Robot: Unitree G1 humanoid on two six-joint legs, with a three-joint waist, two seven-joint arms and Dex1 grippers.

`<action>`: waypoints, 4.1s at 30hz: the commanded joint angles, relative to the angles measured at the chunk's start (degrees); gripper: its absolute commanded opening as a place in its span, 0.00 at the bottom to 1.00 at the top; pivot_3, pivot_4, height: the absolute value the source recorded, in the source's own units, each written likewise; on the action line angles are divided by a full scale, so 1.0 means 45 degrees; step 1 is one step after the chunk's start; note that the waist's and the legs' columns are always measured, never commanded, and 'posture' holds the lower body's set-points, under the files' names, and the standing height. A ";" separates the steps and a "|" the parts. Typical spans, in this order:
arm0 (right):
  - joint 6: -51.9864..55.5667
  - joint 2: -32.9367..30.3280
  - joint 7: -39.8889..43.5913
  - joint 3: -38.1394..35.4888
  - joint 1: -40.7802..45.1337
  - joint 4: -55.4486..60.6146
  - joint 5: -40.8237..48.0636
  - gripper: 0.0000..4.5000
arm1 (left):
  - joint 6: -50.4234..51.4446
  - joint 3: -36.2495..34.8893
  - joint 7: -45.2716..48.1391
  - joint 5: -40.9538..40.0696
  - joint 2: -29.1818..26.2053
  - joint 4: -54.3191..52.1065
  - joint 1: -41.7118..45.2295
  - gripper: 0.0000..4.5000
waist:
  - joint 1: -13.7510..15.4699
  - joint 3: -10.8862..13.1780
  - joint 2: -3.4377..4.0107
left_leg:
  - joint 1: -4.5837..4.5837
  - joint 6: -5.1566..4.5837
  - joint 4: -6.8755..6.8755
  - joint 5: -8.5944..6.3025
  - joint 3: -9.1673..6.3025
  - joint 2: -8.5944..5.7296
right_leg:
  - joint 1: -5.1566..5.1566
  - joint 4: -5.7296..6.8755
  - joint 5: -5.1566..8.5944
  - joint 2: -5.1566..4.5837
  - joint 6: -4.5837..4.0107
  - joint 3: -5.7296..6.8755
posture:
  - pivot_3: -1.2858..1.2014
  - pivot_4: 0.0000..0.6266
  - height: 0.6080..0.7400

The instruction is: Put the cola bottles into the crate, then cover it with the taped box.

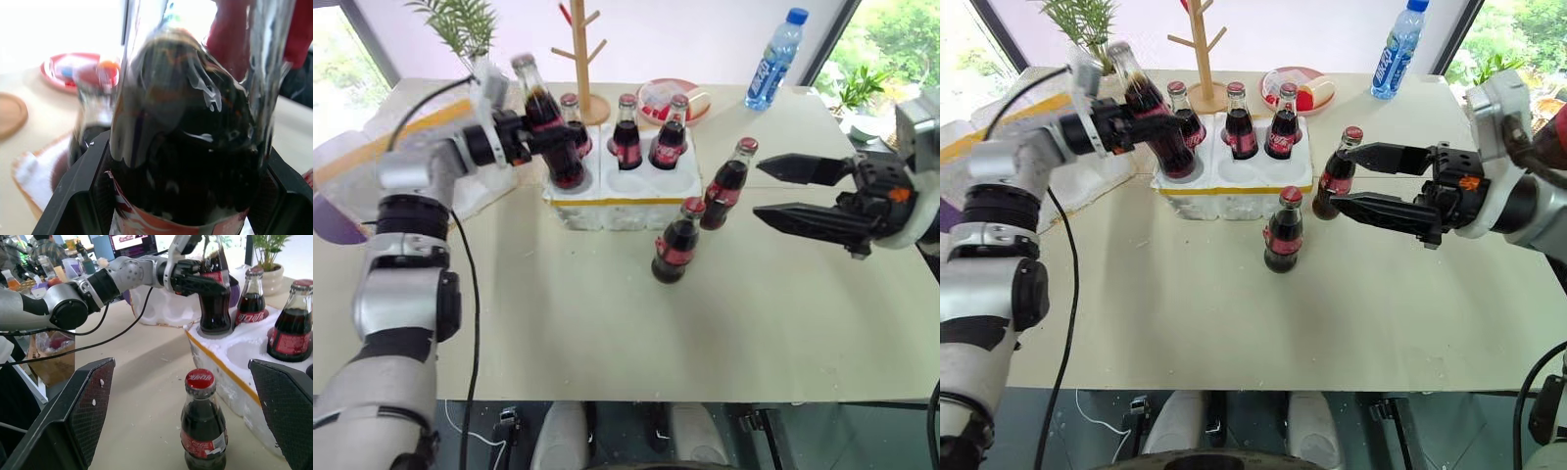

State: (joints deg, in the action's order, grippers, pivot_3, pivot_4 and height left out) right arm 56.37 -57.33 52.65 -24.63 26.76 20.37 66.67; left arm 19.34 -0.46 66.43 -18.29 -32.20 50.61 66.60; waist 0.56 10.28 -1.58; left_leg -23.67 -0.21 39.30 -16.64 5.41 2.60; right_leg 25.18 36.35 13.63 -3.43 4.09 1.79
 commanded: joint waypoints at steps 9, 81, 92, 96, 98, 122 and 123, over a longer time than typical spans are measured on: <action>-0.0460 0.0017 -0.0470 -0.0393 -0.0539 0.0354 -0.0041 1.00 | -0.2217 0.0411 -0.0675 0.1563 0.1183 -0.0255 -0.0795 0.60 | 0.0033 -0.0001 0.0000 | -0.0001 -0.0003 0.0011 -0.0001 -0.0002 0.0003 | 0.0003 0.0023 -0.0001 -0.0007 0.0000 -0.0001 | 0.52 0.24 1.00; -0.5778 0.8525 -0.2898 0.5857 0.8314 -0.7715 -0.8110 0.56 | 0.5465 -0.3109 0.0084 -0.5407 -0.4937 -1.4351 -0.8241 1.00 | -0.0349 0.0044 0.0091 | 0.0040 -0.0016 0.0135 -0.0011 -0.0052 0.0030 | -0.0013 0.0186 0.0018 0.0010 -0.0019 -0.0024 | 0.52 0.24 1.00; -0.8437 1.0216 -0.2320 0.7374 0.8723 -1.1501 -1.1348 0.56 | 0.5344 -0.3710 -0.0693 -0.5684 -0.4975 -1.4693 -0.8727 1.00 | -0.0373 0.0044 0.0092 | -0.0166 0.0058 0.0133 0.0032 -0.0042 0.0030 | 0.0163 0.0191 0.0013 -0.0007 -0.0010 -0.0022 | 0.52 0.24 1.00; -0.8344 1.0311 -0.2105 0.7654 0.8225 -1.1323 -1.1849 0.56 | 0.5176 -0.3724 -0.0894 -0.5616 -0.4941 -1.4521 -0.8617 1.00 | -0.0372 0.0044 0.0092 | -0.0160 0.0065 0.0134 0.0036 -0.0046 0.0031 | 0.0168 0.0189 0.0014 -0.0003 -0.0012 -0.0020 | 0.52 0.24 1.00; -0.8251 1.0417 -0.2025 0.7640 0.8105 -1.1315 -1.1943 0.56 | 0.5120 -0.3657 -0.0915 -0.5609 -0.4942 -1.4457 -0.8565 1.00 | -0.0373 0.0044 0.0092 | -0.0156 0.0069 0.0137 0.0038 -0.0046 0.0031 | 0.0167 0.0190 0.0014 -0.0003 -0.0012 -0.0020 | 0.52 0.24 1.00; 0.1671 0.6404 -0.3786 0.3043 0.1396 0.1407 -0.7242 0.97 | 0.4545 -0.1805 -0.0599 -0.5190 -0.3751 -1.3230 -0.6710 1.00 | -0.0282 0.0040 0.0087 | -0.0136 0.0011 0.0150 0.0005 -0.0069 0.0025 | 0.0138 0.0200 0.0014 0.0003 -0.0013 -0.0009 | 0.52 0.24 1.00; 0.1920 0.6320 -0.4090 0.2638 0.0893 0.1887 -0.7126 0.97 | 0.4516 -0.1672 -0.0507 -0.5151 -0.3670 -1.3139 -0.6577 1.00 | -0.0265 0.0040 0.0087 | -0.0135 0.0011 0.0150 0.0005 -0.0071 0.0024 | 0.0137 0.0200 0.0014 0.0005 -0.0013 -0.0009 | 0.52 0.24 1.00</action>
State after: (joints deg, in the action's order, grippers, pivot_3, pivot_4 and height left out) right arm 62.99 -28.27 36.18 -9.24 31.31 24.24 32.55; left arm 40.84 -7.96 63.42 -41.72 -48.59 -8.37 35.66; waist -0.63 10.46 -1.19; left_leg -24.27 -0.16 39.97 -16.62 5.09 2.71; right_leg 25.78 37.25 13.70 -3.40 4.03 1.75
